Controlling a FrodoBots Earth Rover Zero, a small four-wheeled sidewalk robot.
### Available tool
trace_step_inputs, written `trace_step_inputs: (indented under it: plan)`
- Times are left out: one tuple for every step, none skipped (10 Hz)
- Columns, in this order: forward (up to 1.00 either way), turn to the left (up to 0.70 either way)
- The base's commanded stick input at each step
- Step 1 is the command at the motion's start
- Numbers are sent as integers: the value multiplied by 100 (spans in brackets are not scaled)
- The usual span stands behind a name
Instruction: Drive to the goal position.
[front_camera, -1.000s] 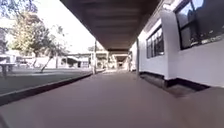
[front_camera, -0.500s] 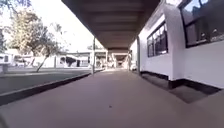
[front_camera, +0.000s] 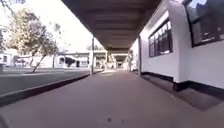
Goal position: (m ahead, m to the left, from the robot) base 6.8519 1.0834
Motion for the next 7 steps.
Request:
trace_step_inputs:
  plan:
    - [70, 0]
    - [70, 0]
    - [70, 0]
    - [70, 0]
    - [70, 0]
    - [70, 0]
    - [70, 0]
